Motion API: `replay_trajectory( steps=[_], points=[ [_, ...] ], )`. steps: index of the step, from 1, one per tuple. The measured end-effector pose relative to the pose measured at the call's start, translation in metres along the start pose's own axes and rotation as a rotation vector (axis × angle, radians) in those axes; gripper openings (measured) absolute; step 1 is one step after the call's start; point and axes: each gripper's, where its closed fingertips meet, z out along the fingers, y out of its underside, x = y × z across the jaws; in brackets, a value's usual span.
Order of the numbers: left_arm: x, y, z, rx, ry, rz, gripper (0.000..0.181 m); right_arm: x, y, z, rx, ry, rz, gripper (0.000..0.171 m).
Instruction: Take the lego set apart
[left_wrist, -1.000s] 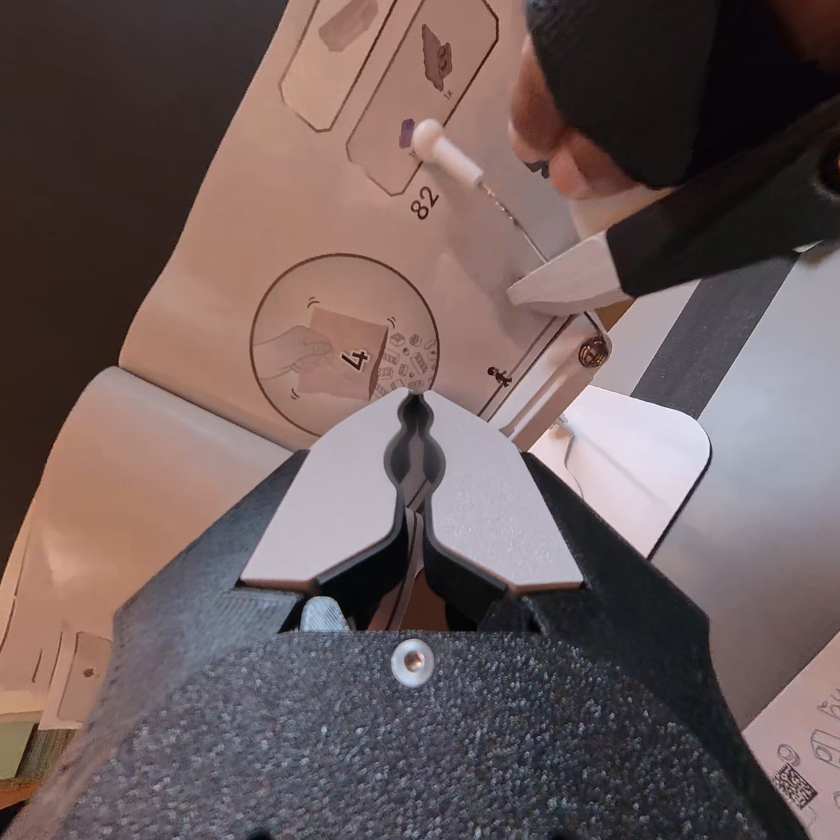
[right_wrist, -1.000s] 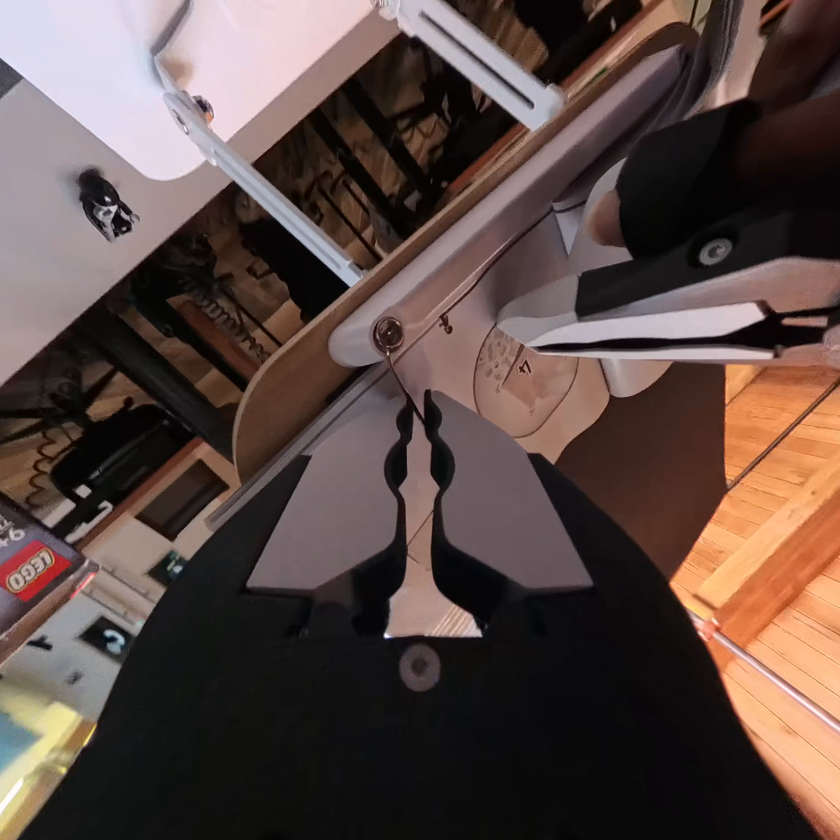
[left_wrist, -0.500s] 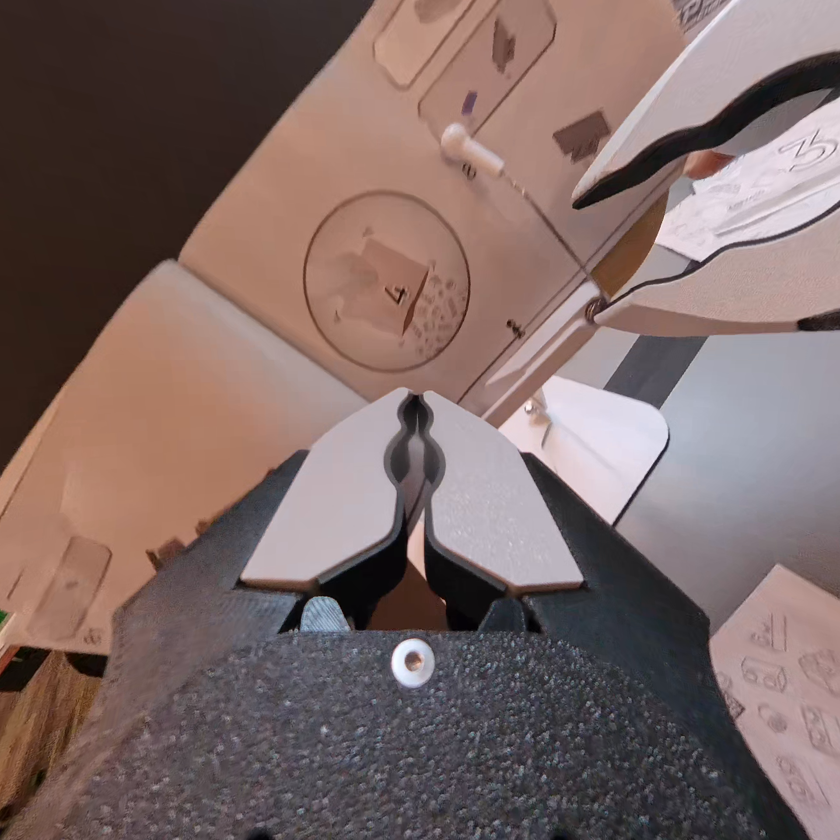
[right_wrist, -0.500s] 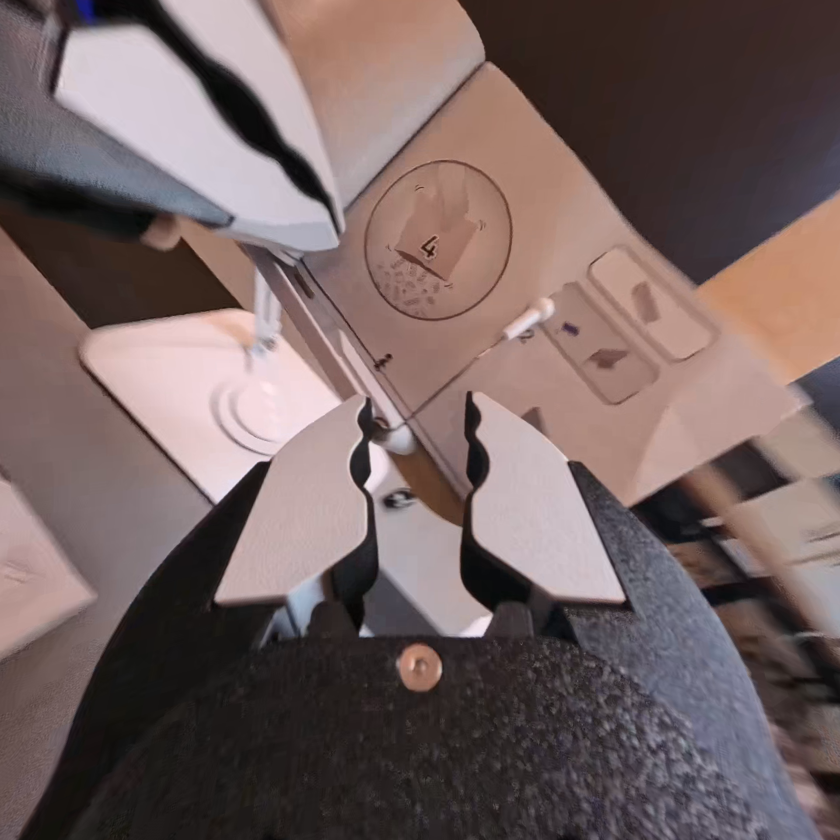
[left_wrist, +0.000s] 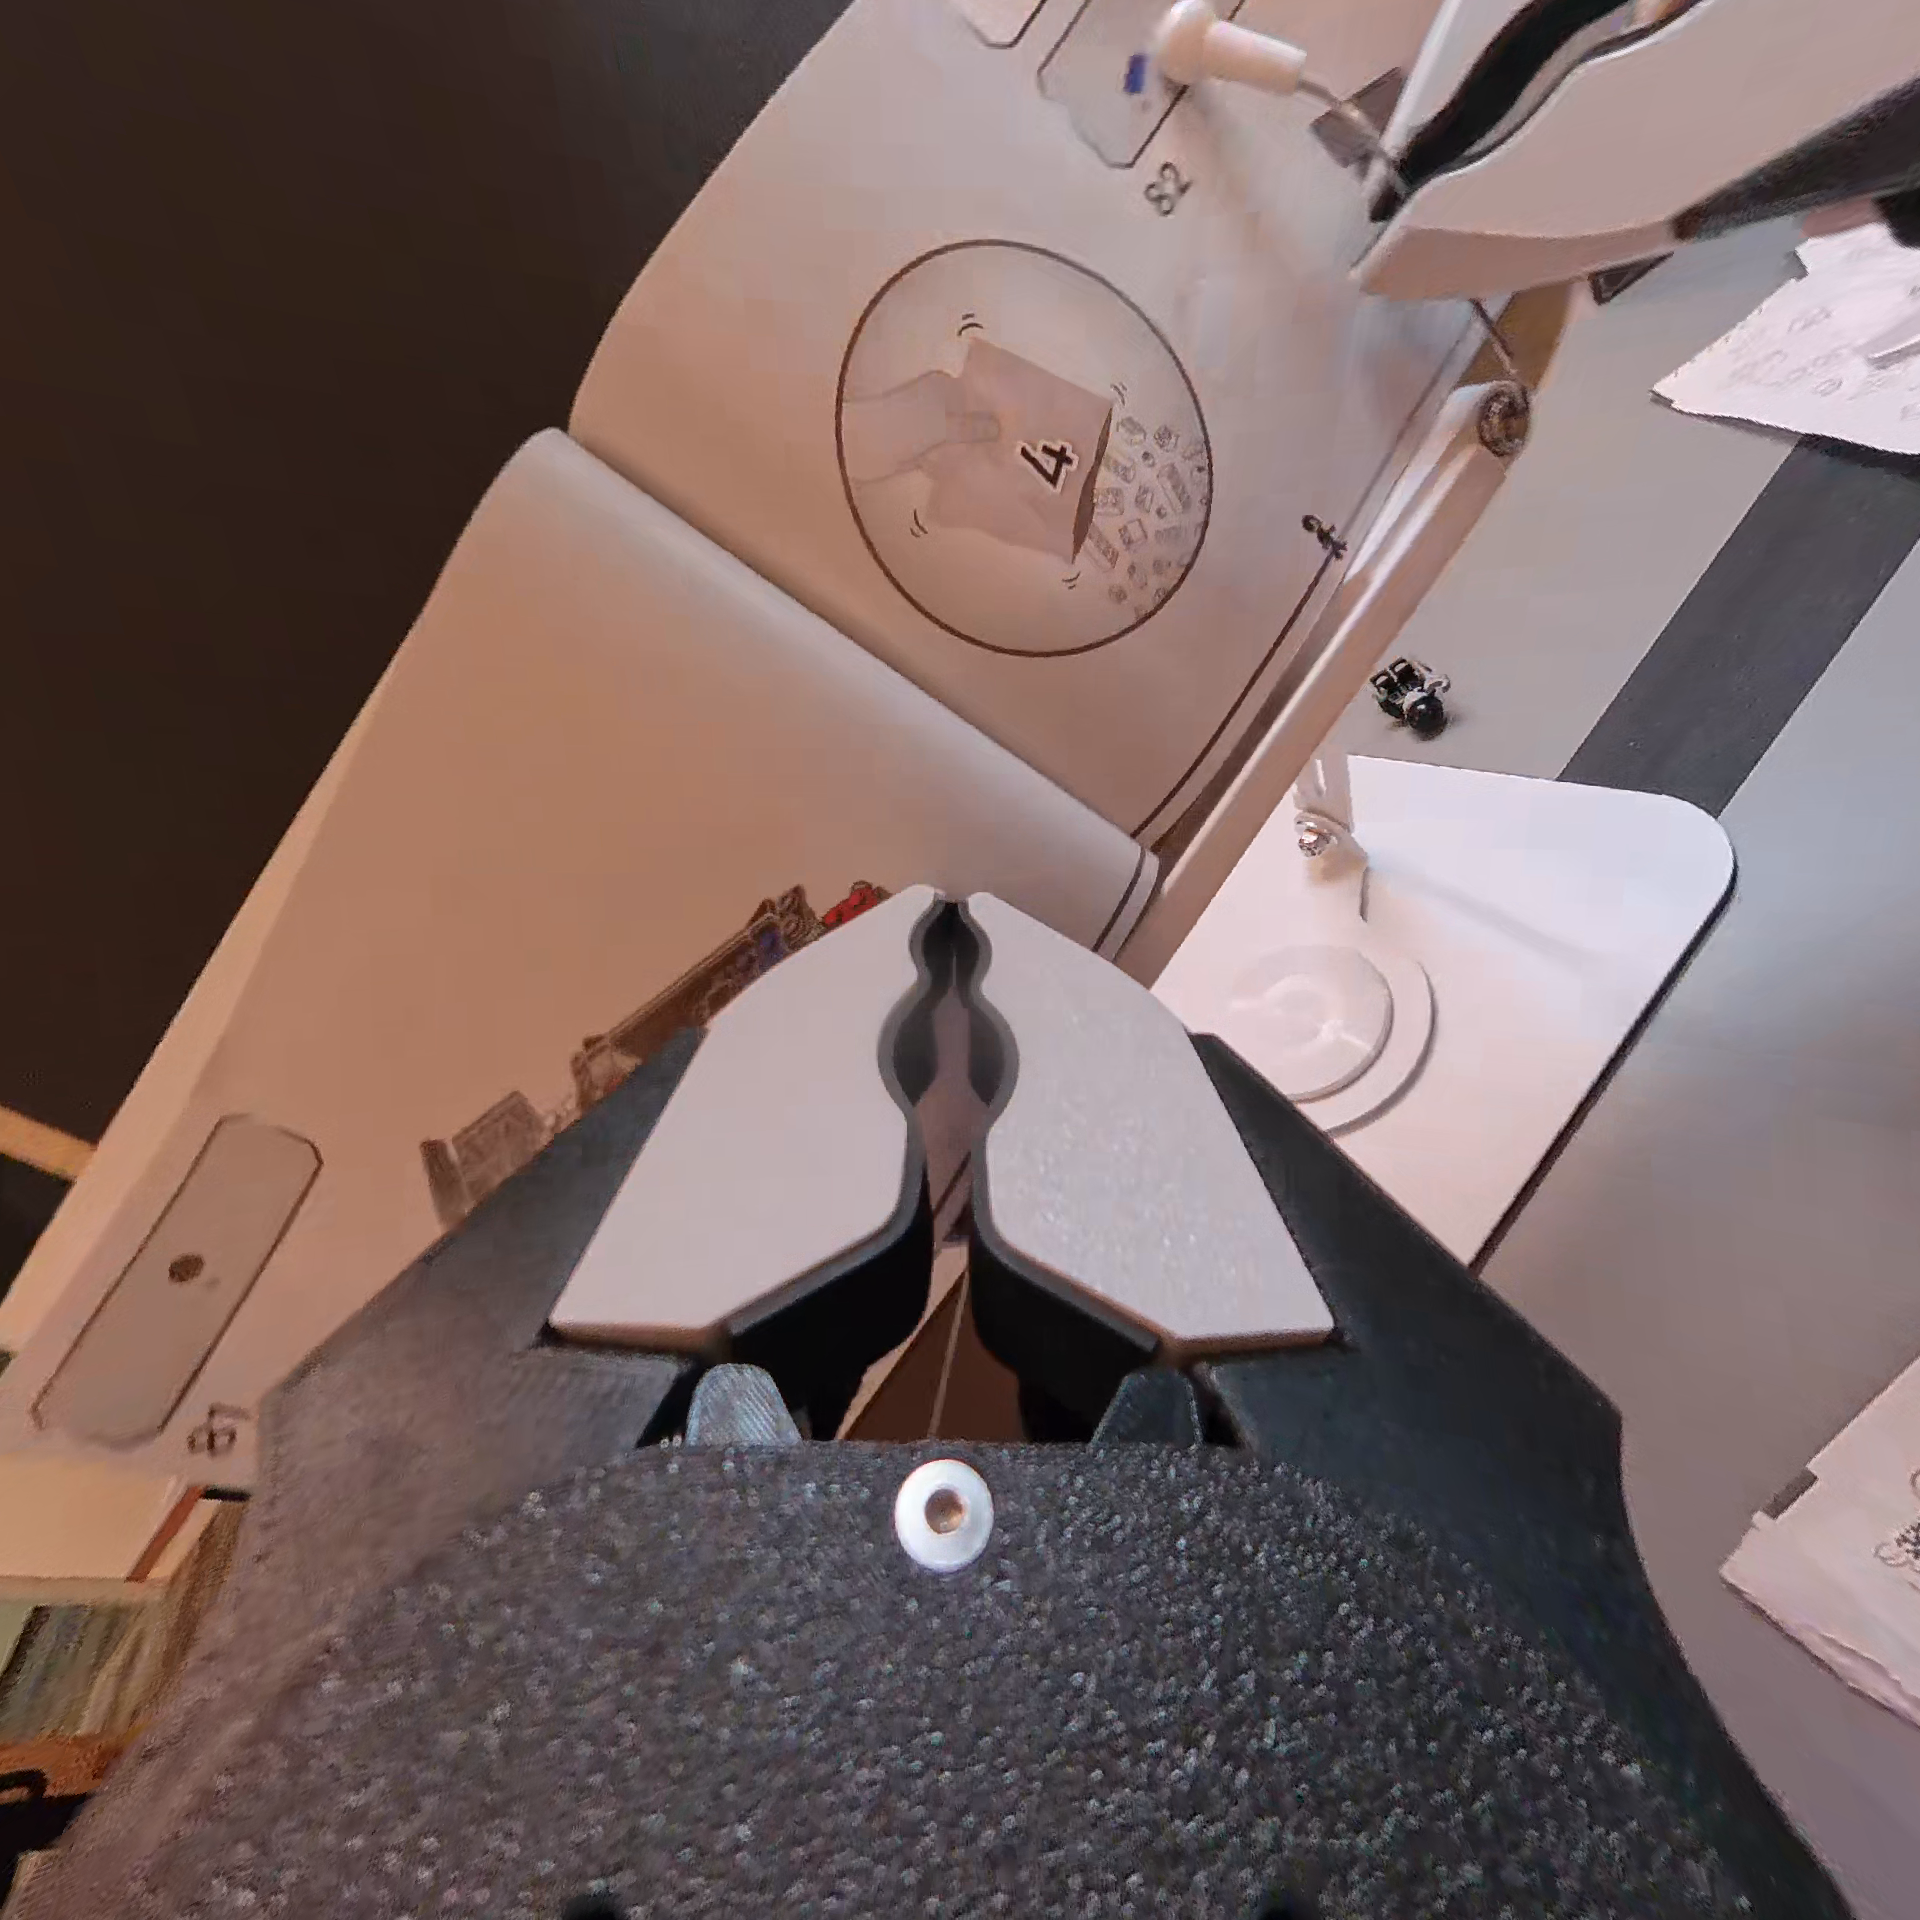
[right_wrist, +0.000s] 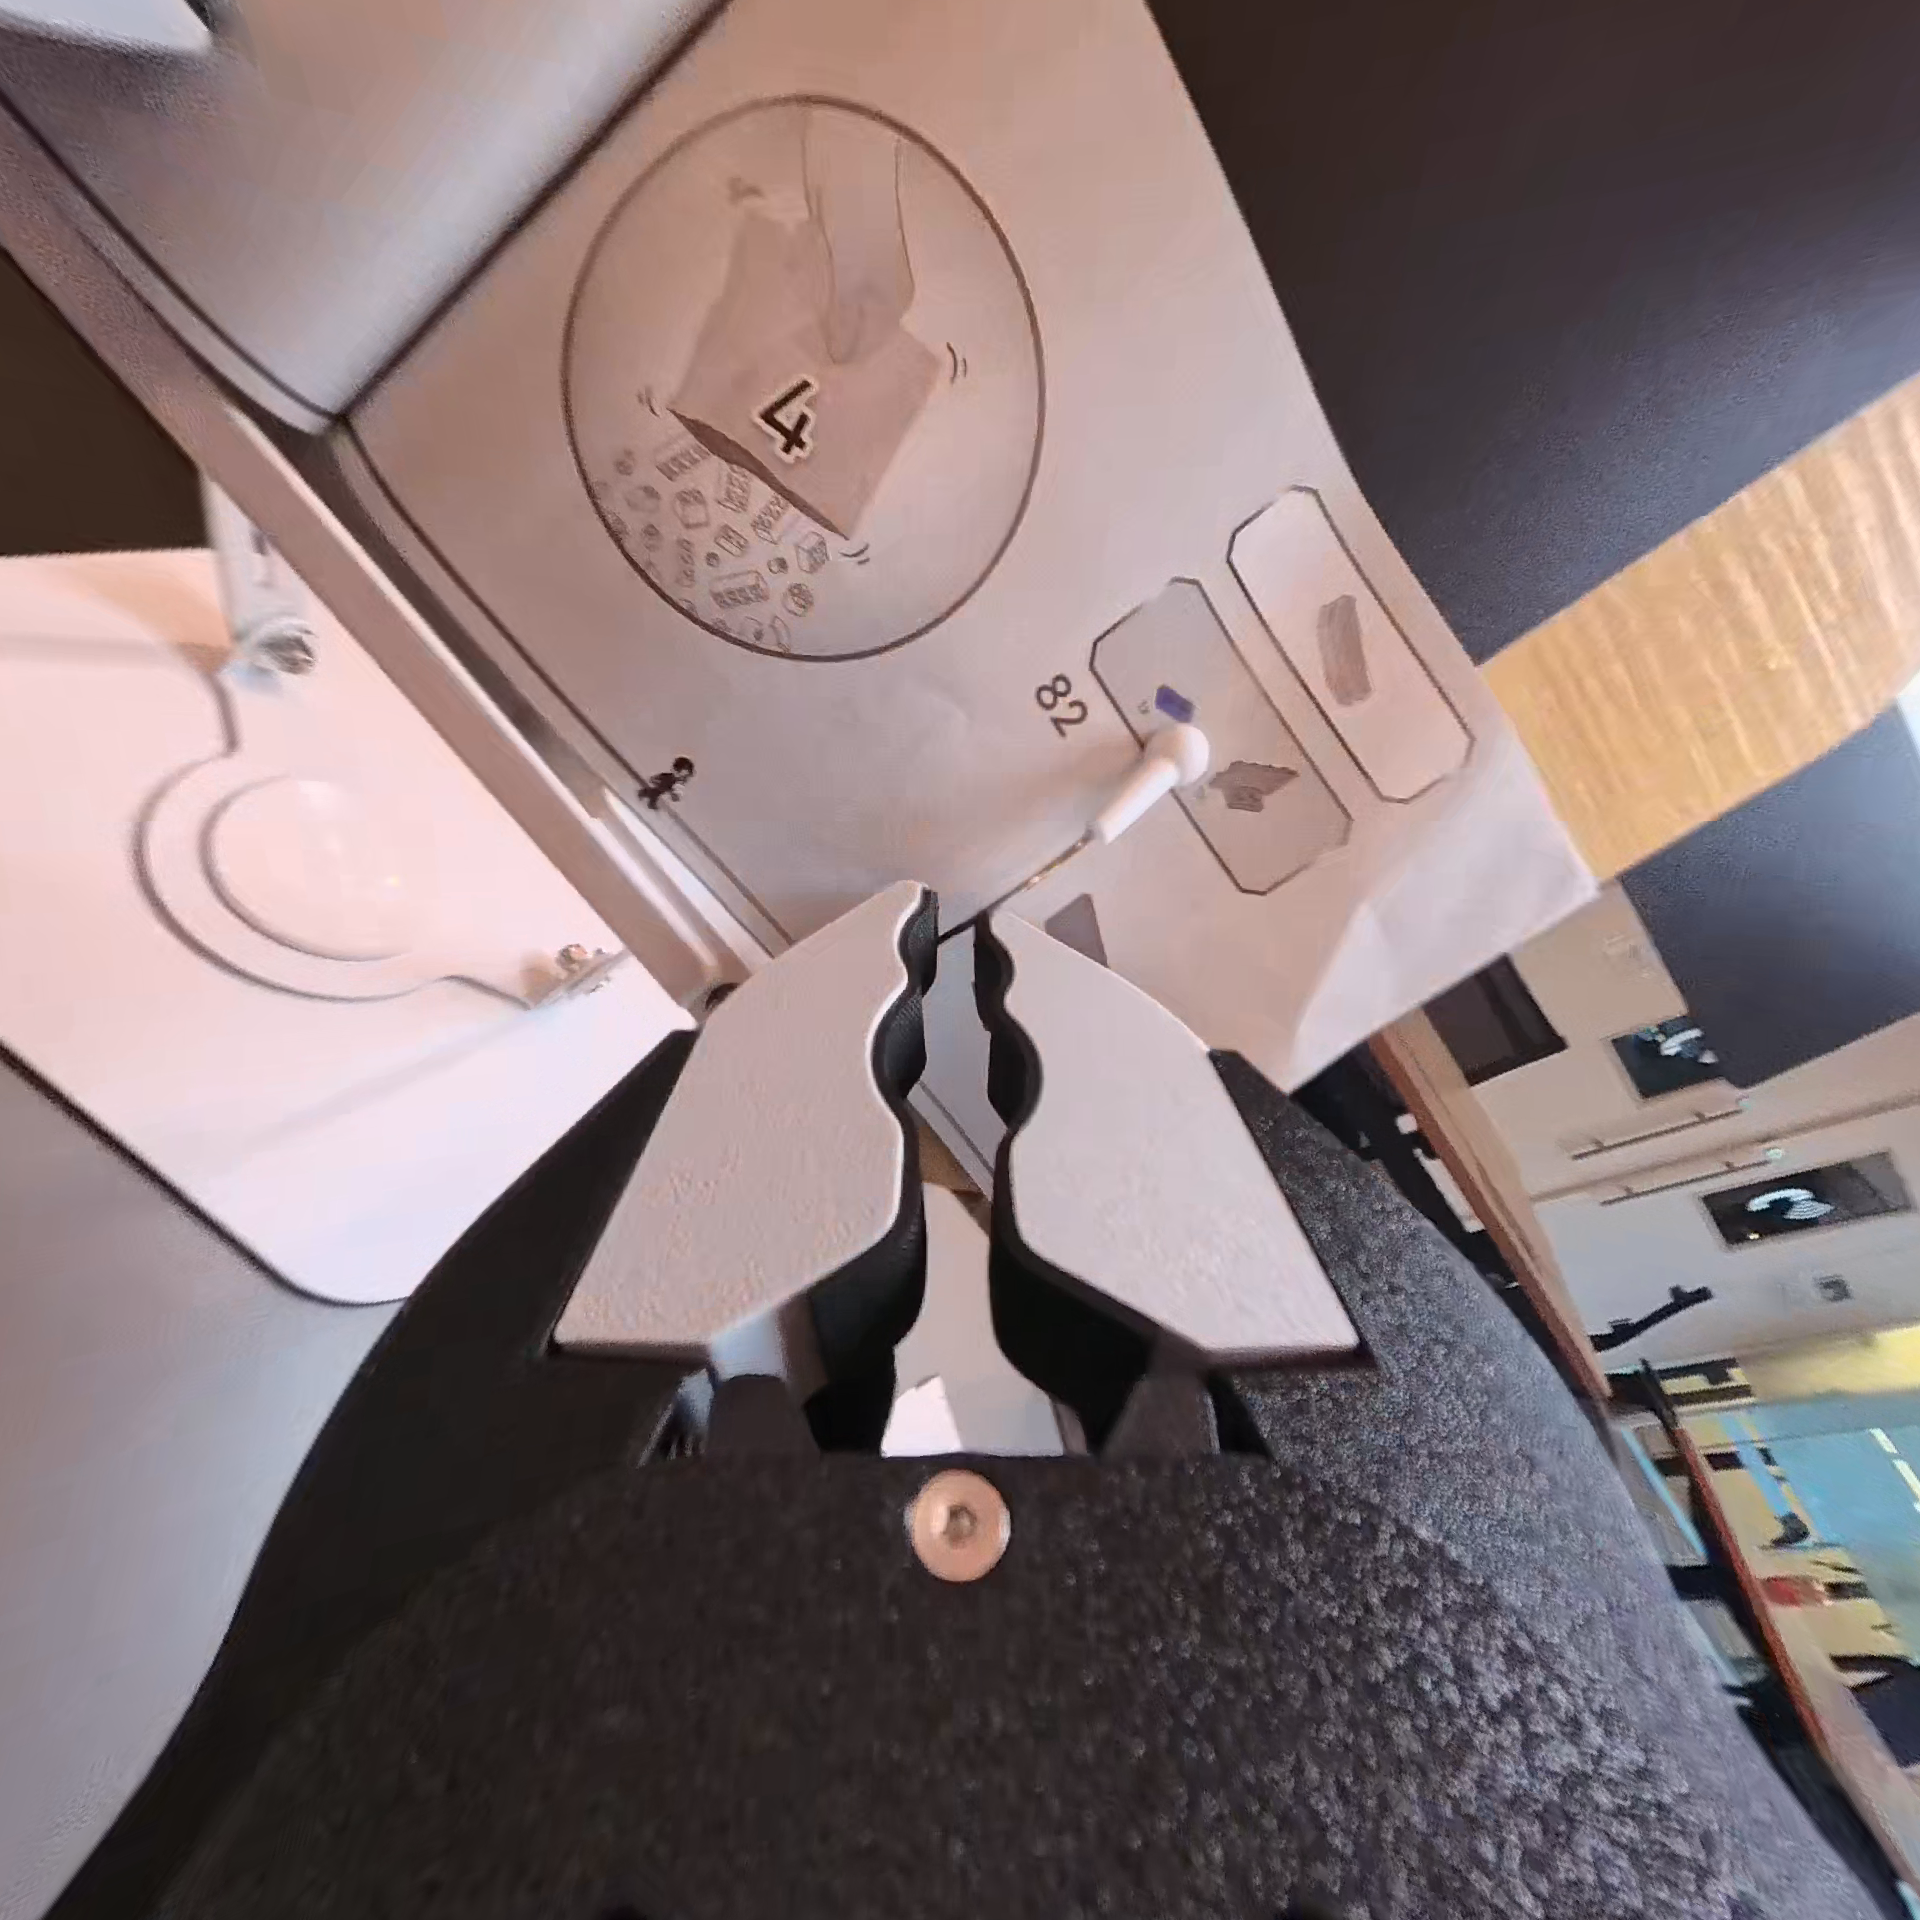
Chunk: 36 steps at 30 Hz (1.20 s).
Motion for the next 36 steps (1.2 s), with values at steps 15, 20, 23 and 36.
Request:
replay_trajectory(
  steps=[15, 20, 23, 36],
  points=[
    [-0.002, 0.001, 0.003, -0.002, -0.013, 0.088, 0.0, -0.033, -0.03, 0.011, 0.172, 0.013, -0.321, 0.002],
    [-0.003, 0.001, 0.003, -0.001, -0.013, 0.094, 0.0, -0.046, -0.033, 0.007, 0.235, 0.018, -0.505, 0.002],
    [-0.005, 0.002, 0.002, 0.001, -0.018, 0.082, 0.0, -0.046, -0.034, 0.007, 0.246, 0.02, -0.588, 0.003],
    [-0.028, -0.014, -0.052, 0.084, 0.024, -0.151, 0.008, -0.031, -0.05, -0.036, 0.296, -0.018, -0.257, 0.026]
  ],
)
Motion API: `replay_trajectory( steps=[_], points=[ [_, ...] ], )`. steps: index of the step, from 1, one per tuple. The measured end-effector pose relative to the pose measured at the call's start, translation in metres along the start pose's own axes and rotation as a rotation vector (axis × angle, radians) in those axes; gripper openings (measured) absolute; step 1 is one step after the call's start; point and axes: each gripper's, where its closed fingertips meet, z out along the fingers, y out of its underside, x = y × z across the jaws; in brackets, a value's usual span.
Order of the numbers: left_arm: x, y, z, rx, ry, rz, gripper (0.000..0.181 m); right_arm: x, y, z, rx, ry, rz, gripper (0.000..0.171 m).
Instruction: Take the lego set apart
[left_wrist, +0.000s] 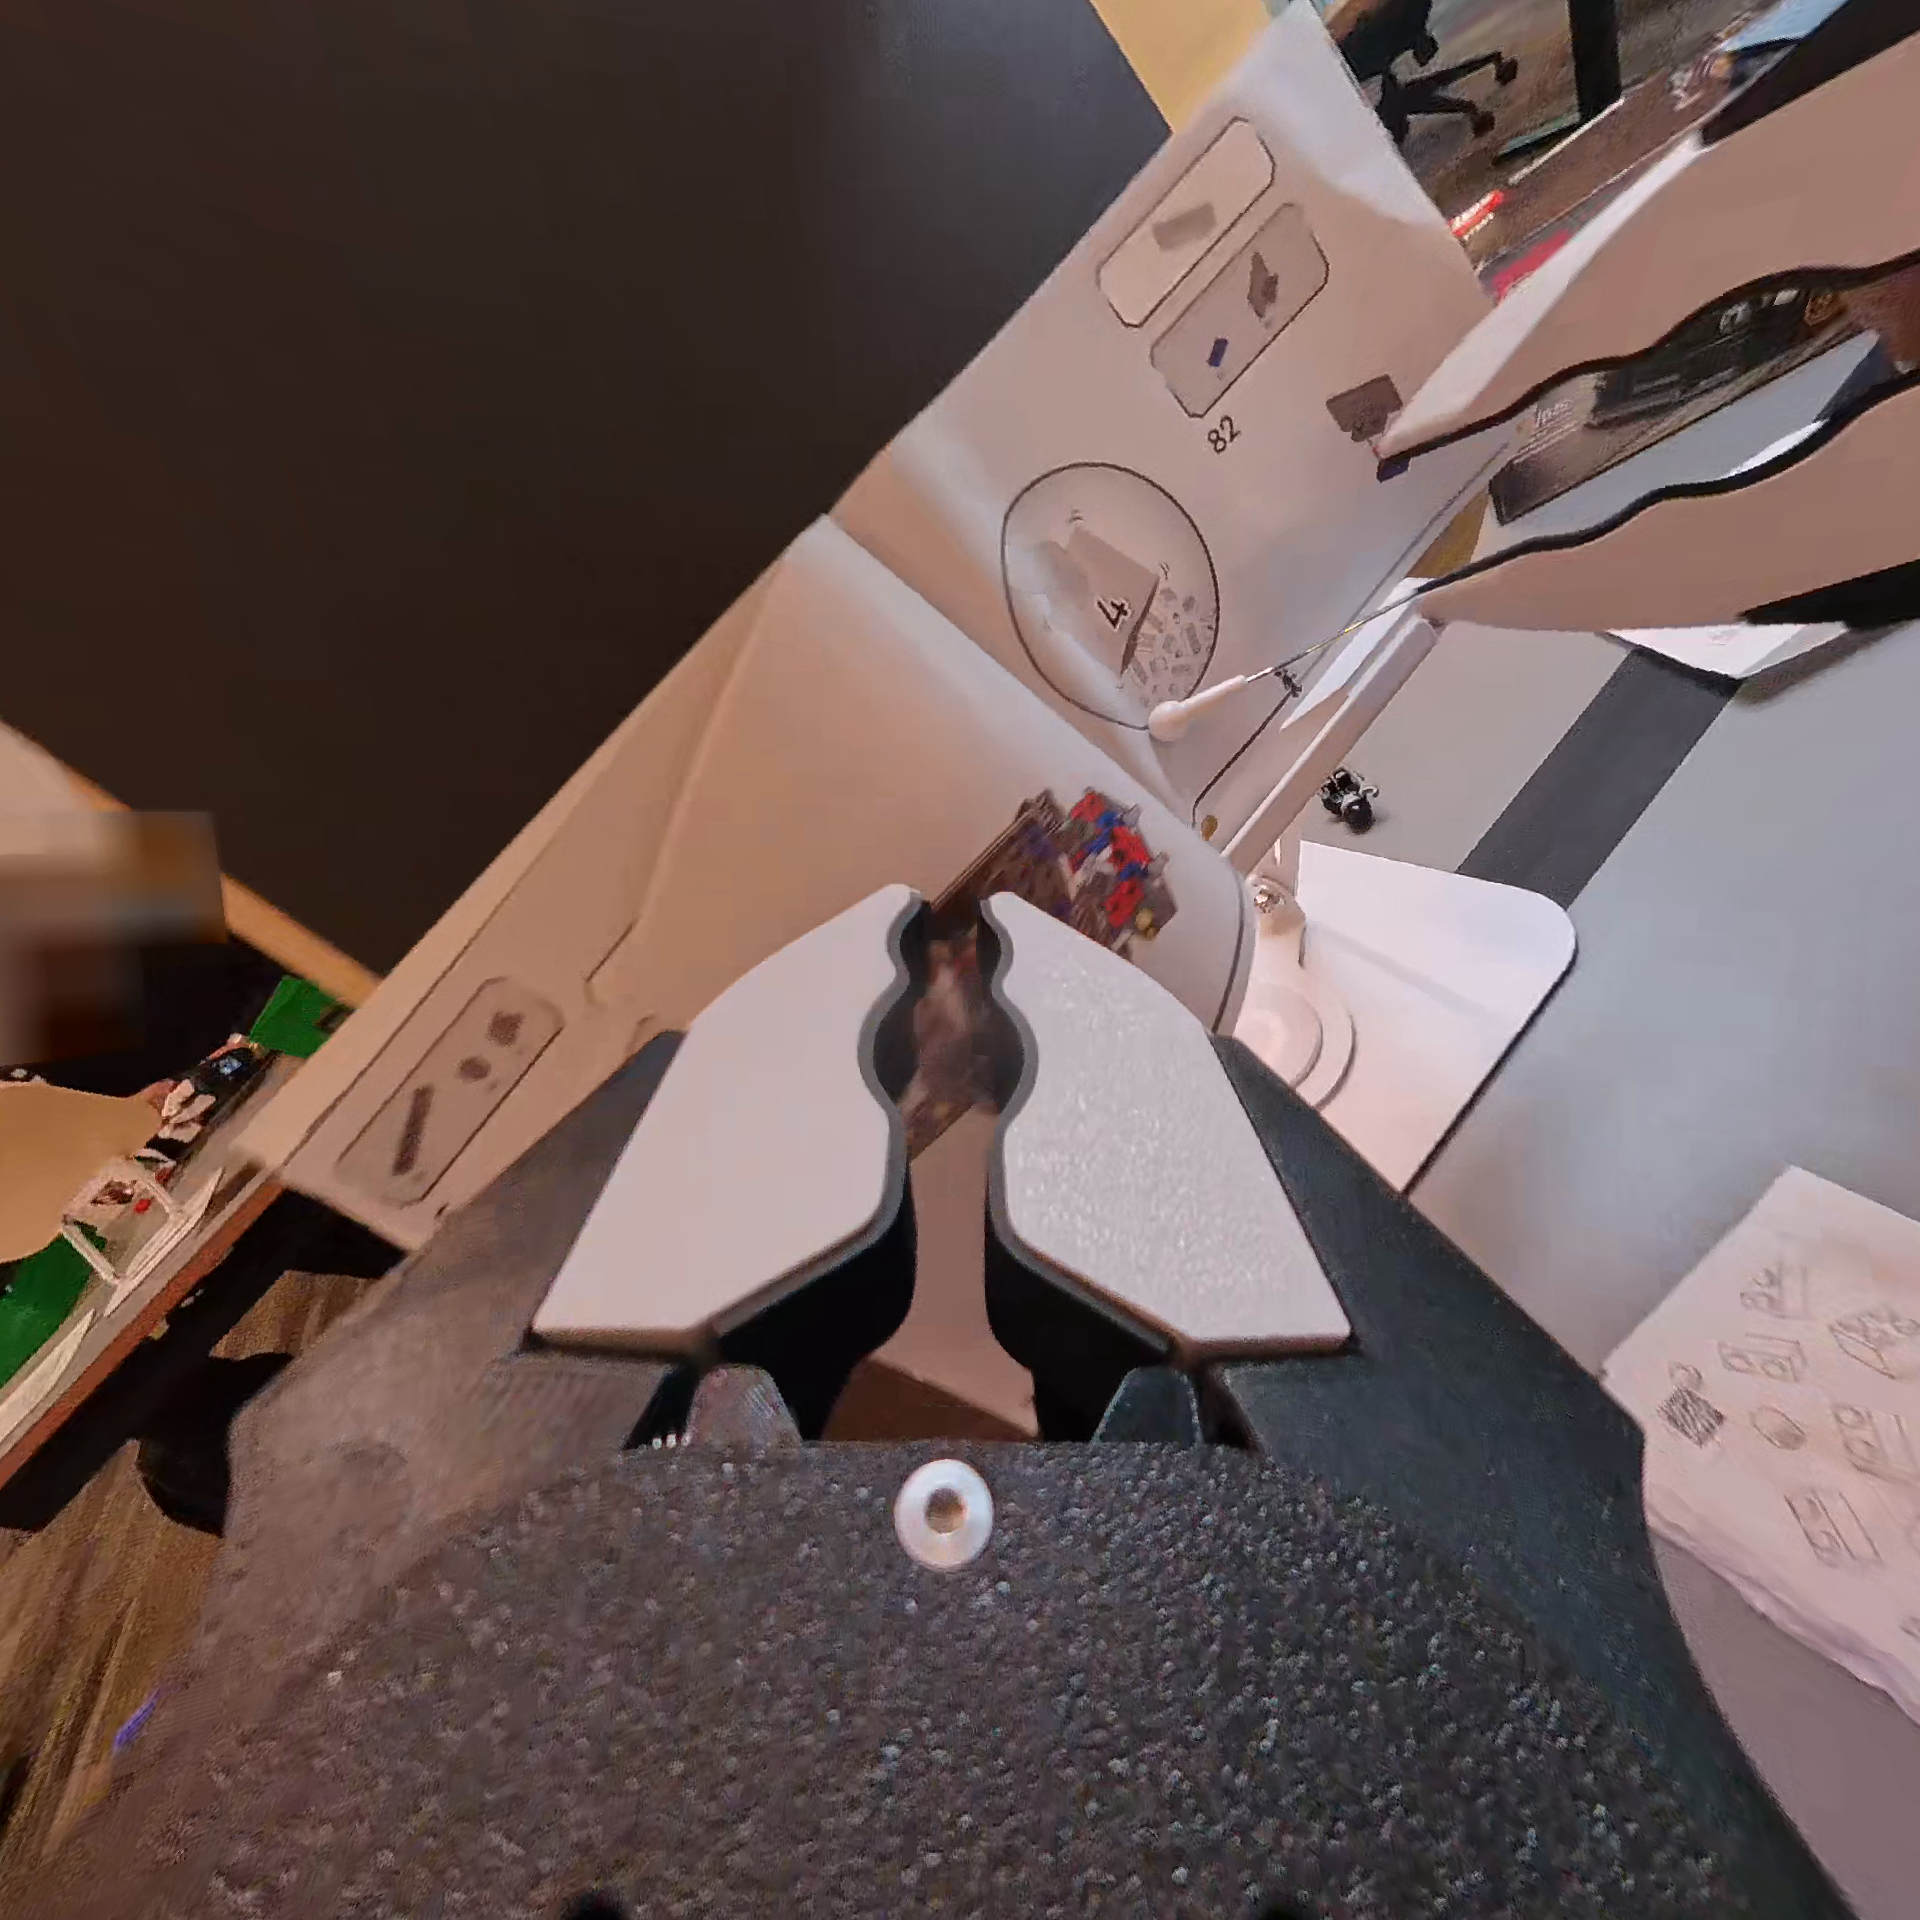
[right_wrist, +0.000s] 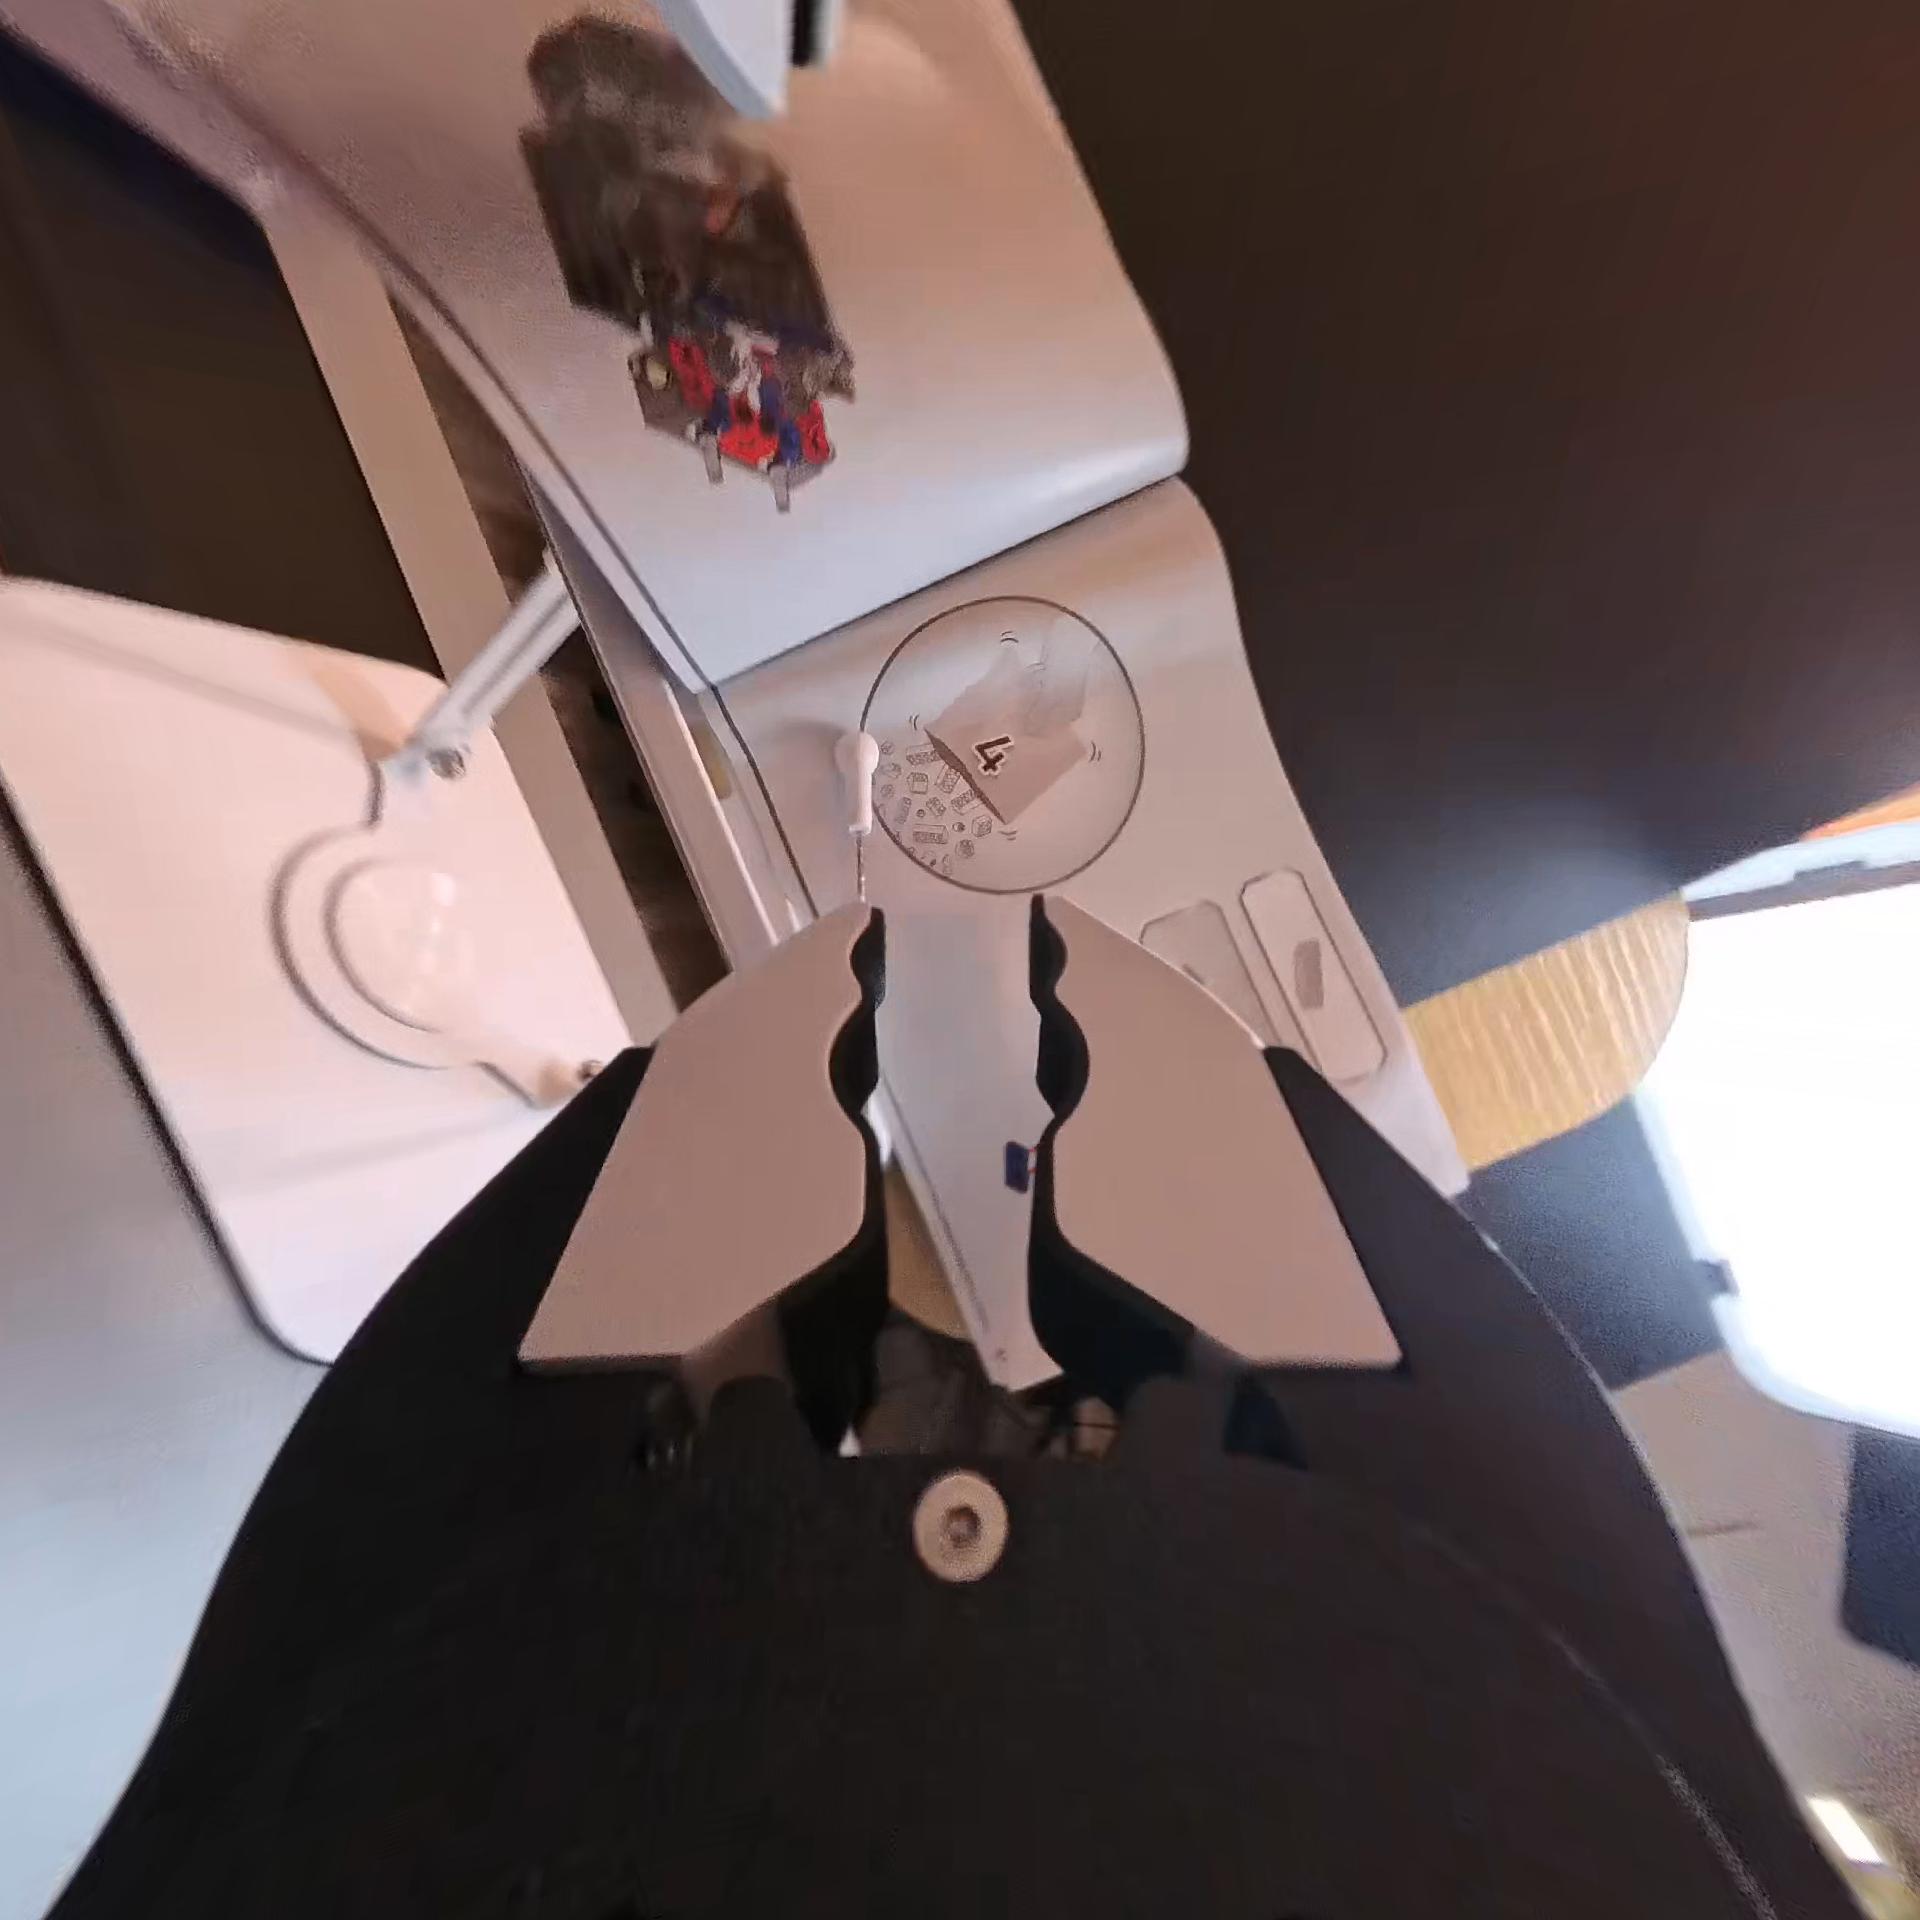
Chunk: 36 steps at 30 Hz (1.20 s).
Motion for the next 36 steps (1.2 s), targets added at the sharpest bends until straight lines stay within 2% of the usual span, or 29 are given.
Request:
replay_trajectory(
  steps=[5, 10, 14, 15, 16, 17, 20, 22, 23, 25, 26, 30, 33, 36],
  points=[
    [-0.004, 0.013, -0.037, -0.03, -0.02, -0.011, 0.007, -0.021, -0.013, -0.027, 0.028, -0.076, 0.19, 0.026],
    [0.01, 0.01, -0.091, 0.034, -0.034, -0.14, 0.004, -0.039, -0.042, -0.057, 0.091, -0.128, 0.392, 0.027],
    [0.026, 0.018, -0.149, 0.045, -0.032, -0.258, 0.0, -0.057, -0.052, -0.101, 0.1, -0.185, 0.57, 0.043],
    [0.031, 0.022, -0.163, 0.047, -0.032, -0.285, 0.001, -0.066, -0.052, -0.113, 0.099, -0.211, 0.596, 0.037],
    [0.037, 0.024, -0.178, 0.056, -0.031, -0.315, 0.0, -0.077, -0.052, -0.127, 0.091, -0.252, 0.605, 0.012],
    [0.044, 0.024, -0.191, 0.072, -0.022, -0.348, 0.0, -0.092, -0.052, -0.139, 0.078, -0.313, 0.604, 0.0],
    [0.08, 0.014, -0.228, 0.145, 0.036, -0.438, 0.0, -0.143, -0.048, -0.165, -0.013, -0.486, 0.568, 0.0],
    [0.104, 0.011, -0.244, 0.171, 0.052, -0.447, 0.0, -0.171, -0.045, -0.168, -0.075, -0.536, 0.47, 0.0],
    [0.114, 0.012, -0.25, 0.166, 0.054, -0.45, 0.0, -0.187, -0.045, -0.166, -0.108, -0.583, 0.431, 0.013],
    [0.129, 0.019, -0.259, 0.134, 0.049, -0.479, 0.0, -0.215, -0.04, -0.158, -0.221, -0.697, 0.373, 0.05],
    [0.133, 0.022, -0.265, 0.134, 0.042, -0.515, 0.0, -0.224, -0.038, -0.151, -0.259, -0.743, 0.353, 0.06],
    [0.165, 0.036, -0.283, 0.141, 0.132, -0.694, 0.0, -0.252, -0.04, -0.131, -0.304, -0.987, 0.321, 0.072],
    [0.196, 0.064, -0.29, 0.023, 0.23, -0.774, 0.003, -0.263, -0.042, -0.14, -0.38, -1.187, 0.401, 0.038],
    [0.21, 0.076, -0.288, -0.061, 0.314, -0.804, 0.01, -0.265, -0.044, -0.154, -0.428, -1.205, 0.475, 0.031]
  ],
)
